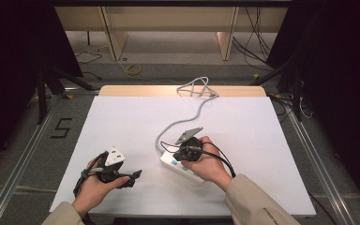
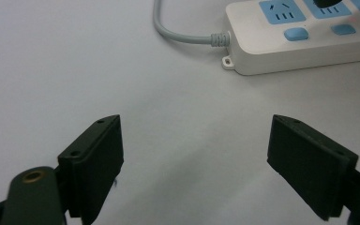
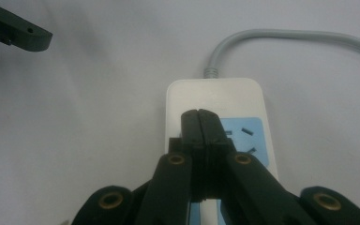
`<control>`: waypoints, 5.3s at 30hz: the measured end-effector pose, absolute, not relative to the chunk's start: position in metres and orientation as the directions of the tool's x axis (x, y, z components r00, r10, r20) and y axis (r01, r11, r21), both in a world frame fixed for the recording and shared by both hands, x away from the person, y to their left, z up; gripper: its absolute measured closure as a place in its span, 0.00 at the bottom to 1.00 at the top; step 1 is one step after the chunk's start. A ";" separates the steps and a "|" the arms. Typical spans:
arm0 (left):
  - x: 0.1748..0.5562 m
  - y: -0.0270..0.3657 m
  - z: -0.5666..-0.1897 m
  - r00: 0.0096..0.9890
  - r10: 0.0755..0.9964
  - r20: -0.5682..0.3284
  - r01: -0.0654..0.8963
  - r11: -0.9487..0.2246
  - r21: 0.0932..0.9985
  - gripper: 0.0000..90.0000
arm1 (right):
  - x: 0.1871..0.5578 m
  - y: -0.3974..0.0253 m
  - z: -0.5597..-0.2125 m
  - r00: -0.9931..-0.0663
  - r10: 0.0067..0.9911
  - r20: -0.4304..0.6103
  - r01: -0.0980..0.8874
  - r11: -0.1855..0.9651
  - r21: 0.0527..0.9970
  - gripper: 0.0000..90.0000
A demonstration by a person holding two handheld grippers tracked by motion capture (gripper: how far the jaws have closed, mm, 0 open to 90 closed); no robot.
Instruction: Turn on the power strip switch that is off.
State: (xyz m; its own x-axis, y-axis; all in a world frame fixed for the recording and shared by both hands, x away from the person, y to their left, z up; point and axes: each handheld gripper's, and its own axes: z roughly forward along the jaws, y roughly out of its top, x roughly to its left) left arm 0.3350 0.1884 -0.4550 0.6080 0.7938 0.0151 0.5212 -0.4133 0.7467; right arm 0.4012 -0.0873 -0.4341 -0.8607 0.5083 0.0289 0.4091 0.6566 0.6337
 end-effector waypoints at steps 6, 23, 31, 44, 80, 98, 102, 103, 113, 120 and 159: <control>0.335 0.188 -0.455 0.608 0.794 0.014 0.521 -0.413 0.747 0.20 | 0.401 -0.085 -0.434 -0.861 0.507 0.037 0.414 0.658 0.629 1.00; 0.335 0.188 -0.455 0.608 0.794 0.015 0.521 -0.413 0.747 0.20 | 0.403 -0.078 -0.437 -0.867 0.498 0.028 0.406 0.671 0.621 1.00; 0.335 0.188 -0.455 0.608 0.794 0.014 0.522 -0.412 0.747 0.20 | 0.405 -0.076 -0.437 -0.867 0.499 0.023 0.406 0.678 0.612 1.00; 0.335 0.188 -0.455 0.609 0.793 0.015 0.521 -0.413 0.747 0.20 | 0.406 -0.073 -0.442 -0.866 0.499 0.025 0.416 0.692 0.590 1.00; 0.335 0.187 -0.455 0.609 0.793 0.019 0.519 -0.417 0.746 0.20 | 0.409 -0.070 -0.445 -0.863 0.504 0.027 0.430 0.705 0.564 1.00; 0.335 0.187 -0.455 0.612 0.791 0.020 0.519 -0.420 0.745 0.21 | 0.408 -0.070 -0.447 -0.864 0.504 0.023 0.428 0.709 0.561 1.00; 0.335 0.187 -0.455 0.611 0.792 0.020 0.518 -0.418 0.746 0.21 | 0.409 -0.070 -0.447 -0.863 0.505 0.027 0.431 0.707 0.561 1.00; 0.335 0.187 -0.455 0.611 0.792 0.019 0.519 -0.419 0.745 0.21 | 0.409 -0.070 -0.447 -0.862 0.506 0.029 0.433 0.705 0.561 1.00; 0.335 0.186 -0.456 0.609 0.793 0.016 0.521 -0.414 0.746 0.21 | 0.410 -0.070 -0.447 -0.857 0.513 0.042 0.447 0.700 0.557 1.00; 0.335 0.186 -0.455 0.611 0.791 0.018 0.520 -0.419 0.744 0.21 | 0.410 -0.069 -0.447 -0.857 0.514 0.039 0.446 0.703 0.554 1.00; 0.334 0.184 -0.454 0.612 0.791 0.021 0.516 -0.419 0.747 0.21 | 0.405 -0.061 -0.447 -0.857 0.515 -0.010 0.434 0.732 0.526 1.00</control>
State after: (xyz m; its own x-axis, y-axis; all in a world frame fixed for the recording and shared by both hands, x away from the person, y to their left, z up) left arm 0.3336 0.1843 -0.4545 0.6118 0.7908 0.0208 0.5164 -0.4192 0.7467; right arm 0.4048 -0.0614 -0.4469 -0.8573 0.5147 -0.0095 0.4336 0.7319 0.5256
